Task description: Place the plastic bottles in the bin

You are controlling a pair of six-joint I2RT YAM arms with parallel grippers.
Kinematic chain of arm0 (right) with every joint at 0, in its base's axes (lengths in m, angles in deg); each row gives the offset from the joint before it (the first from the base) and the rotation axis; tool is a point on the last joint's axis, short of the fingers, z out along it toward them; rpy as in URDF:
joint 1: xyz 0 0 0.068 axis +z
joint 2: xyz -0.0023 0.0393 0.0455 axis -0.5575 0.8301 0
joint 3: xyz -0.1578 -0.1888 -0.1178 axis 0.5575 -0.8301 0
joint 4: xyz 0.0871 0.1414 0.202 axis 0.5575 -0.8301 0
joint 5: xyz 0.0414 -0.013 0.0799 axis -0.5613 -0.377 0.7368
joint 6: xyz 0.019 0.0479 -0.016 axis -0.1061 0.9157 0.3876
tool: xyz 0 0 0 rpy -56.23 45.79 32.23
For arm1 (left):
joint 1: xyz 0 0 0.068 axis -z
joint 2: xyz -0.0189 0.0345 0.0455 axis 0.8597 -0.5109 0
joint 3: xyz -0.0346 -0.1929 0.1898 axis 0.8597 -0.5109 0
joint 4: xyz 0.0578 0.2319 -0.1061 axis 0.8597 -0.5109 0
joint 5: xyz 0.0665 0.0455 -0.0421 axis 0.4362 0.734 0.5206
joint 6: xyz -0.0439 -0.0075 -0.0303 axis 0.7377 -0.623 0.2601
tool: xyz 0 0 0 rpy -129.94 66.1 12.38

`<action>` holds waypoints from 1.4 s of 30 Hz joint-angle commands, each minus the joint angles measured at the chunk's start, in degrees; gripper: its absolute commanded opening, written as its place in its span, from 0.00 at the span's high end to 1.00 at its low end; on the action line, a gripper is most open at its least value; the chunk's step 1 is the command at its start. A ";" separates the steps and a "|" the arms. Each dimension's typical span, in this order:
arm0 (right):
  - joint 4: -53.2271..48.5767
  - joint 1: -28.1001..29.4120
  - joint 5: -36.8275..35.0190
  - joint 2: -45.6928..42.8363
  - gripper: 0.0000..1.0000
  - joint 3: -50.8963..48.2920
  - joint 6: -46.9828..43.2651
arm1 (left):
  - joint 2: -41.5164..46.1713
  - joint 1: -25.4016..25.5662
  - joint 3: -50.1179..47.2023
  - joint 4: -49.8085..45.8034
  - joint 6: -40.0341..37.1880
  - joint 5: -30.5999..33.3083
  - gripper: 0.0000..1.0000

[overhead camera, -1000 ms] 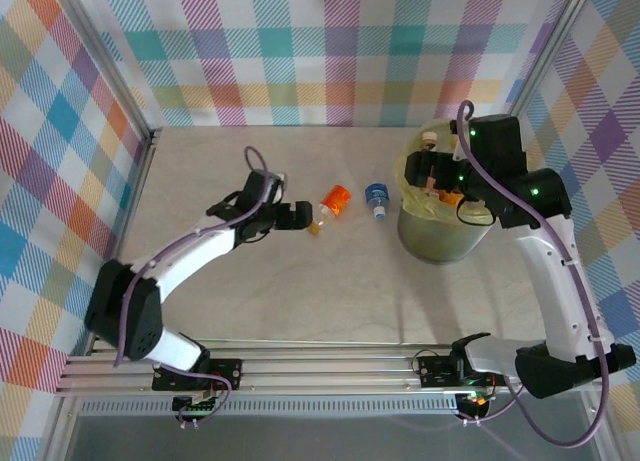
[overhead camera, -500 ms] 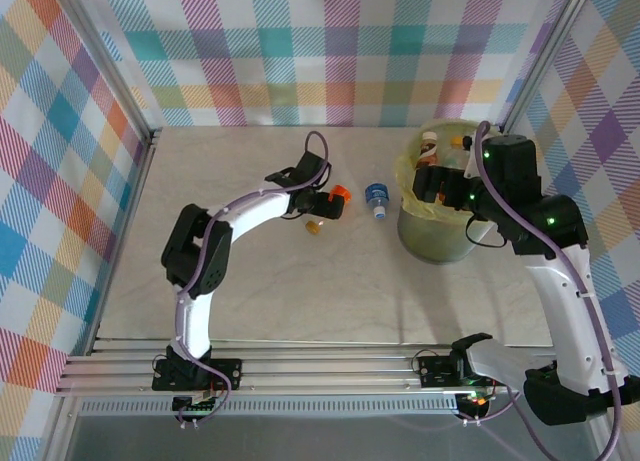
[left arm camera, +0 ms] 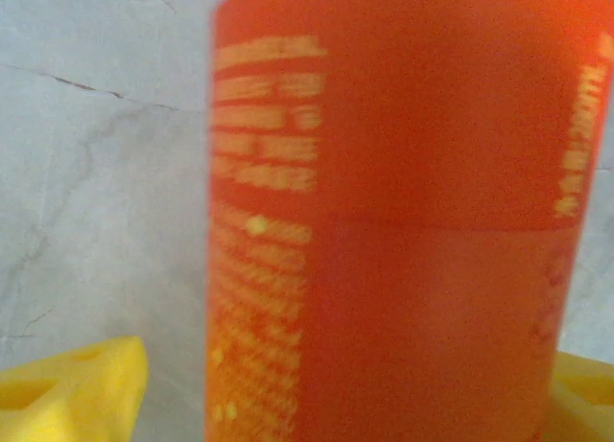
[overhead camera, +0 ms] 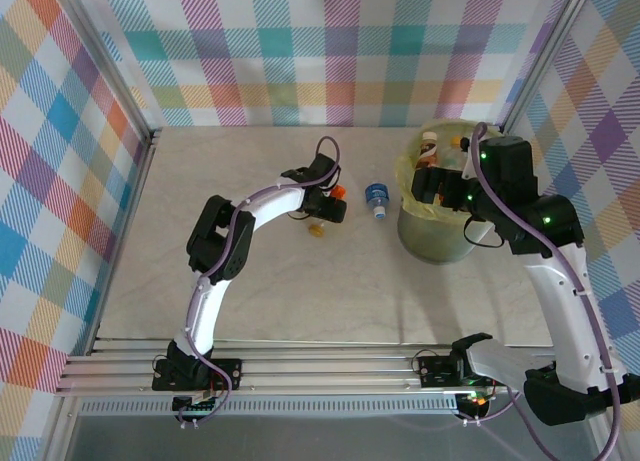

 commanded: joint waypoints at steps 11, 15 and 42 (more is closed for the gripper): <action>4.01 -0.21 2.52 -0.27 0.00 -3.58 2.09 | 5.71 0.75 -3.52 1.10 2.10 -1.13 0.41; 6.46 -0.19 7.32 -0.10 0.00 -5.26 3.65 | 13.09 0.72 -8.70 3.88 2.90 -1.41 0.42; 34.89 11.16 31.80 1.63 0.00 -15.41 9.88 | 55.87 0.70 -38.66 33.67 3.13 -31.50 0.50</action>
